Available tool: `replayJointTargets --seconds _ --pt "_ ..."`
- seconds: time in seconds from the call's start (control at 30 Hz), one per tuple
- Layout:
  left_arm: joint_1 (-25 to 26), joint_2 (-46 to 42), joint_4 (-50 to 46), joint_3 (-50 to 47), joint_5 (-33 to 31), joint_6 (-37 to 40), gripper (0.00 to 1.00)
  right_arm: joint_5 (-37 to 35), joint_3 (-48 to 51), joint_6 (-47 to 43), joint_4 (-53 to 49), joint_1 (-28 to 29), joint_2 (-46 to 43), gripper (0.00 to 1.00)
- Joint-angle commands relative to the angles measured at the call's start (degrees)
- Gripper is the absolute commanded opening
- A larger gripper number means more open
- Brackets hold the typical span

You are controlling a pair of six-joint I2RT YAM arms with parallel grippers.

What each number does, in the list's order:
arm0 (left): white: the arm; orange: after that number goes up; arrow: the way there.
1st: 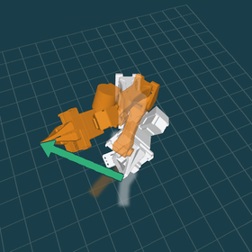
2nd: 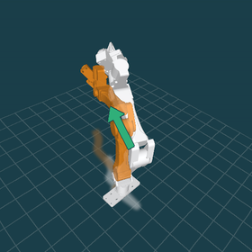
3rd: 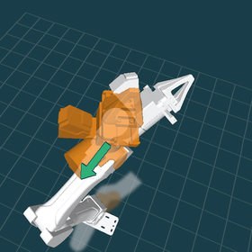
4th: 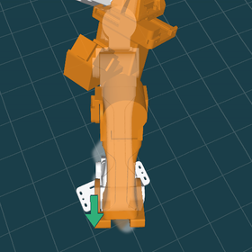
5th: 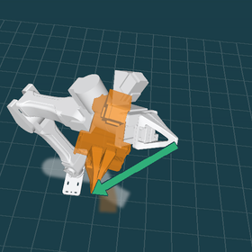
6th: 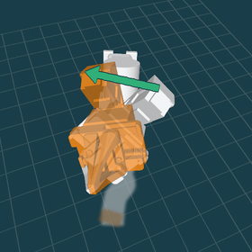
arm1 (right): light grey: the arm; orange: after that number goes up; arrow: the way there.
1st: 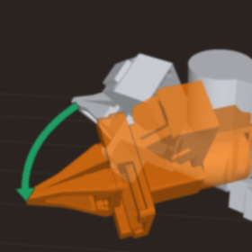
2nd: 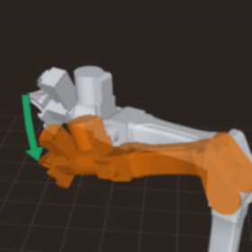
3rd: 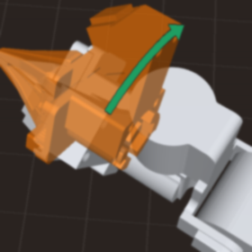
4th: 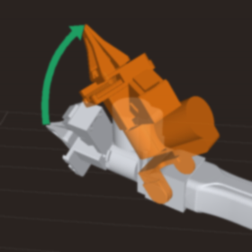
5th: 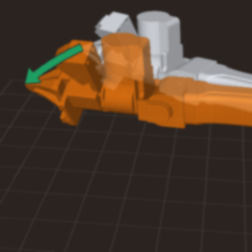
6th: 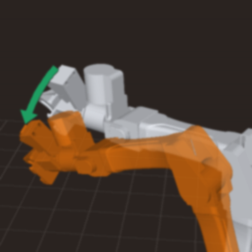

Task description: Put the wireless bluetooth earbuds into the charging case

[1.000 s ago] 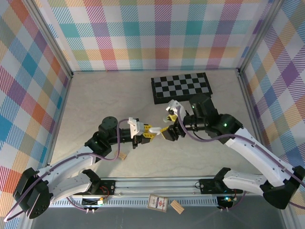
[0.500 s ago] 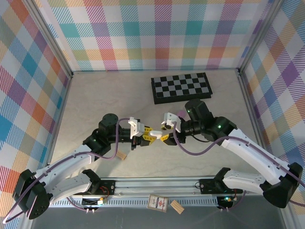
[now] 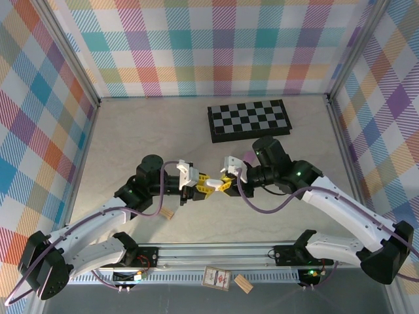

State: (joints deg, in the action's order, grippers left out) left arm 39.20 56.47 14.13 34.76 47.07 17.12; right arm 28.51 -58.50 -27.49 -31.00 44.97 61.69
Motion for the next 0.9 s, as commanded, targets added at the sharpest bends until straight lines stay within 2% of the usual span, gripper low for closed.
replayJointTargets --seconds 0.0,0.13,0.17,0.23,0.37,0.53,0.7,0.87 --pt "-0.3 -0.9 4.2 0.5 -1.6 -1.9 0.54 -2.4 2.9 3.4 4.9 -0.7 -2.2 0.21" --pt "-0.3 -4.2 8.4 -2.2 -7.6 -3.6 0.88 -4.5 6.8 10.8 9.7 -4.5 -3.0 0.22" --pt "-0.3 -5.1 9.1 -3.0 -9.6 -3.6 0.94 -4.4 7.9 12.7 11.1 -5.6 -3.1 0.22" --pt "-0.3 -6.8 10.0 -4.1 -12.1 -3.5 1.00 -4.6 10.3 16.3 13.8 -7.2 -3.1 0.22" --pt "-0.2 -8.6 7.4 -5.0 -14.3 -2.6 1.00 -7.4 14.0 26.7 18.7 -9.5 -0.4 0.22" --pt "-0.2 -8.0 5.1 -6.2 -16.1 -2.0 1.00 -8.9 16.3 39.8 23.7 -11.7 7.7 0.18" --pt "-0.2 -6.2 5.3 -6.8 -17.6 -1.7 1.00 -10.8 15.1 46.0 23.5 -12.9 17.2 0.19" --pt "-0.2 -4.5 1.5 -6.0 -20.5 -0.1 1.00 -10.3 14.2 49.6 25.0 -14.1 25.1 0.20"
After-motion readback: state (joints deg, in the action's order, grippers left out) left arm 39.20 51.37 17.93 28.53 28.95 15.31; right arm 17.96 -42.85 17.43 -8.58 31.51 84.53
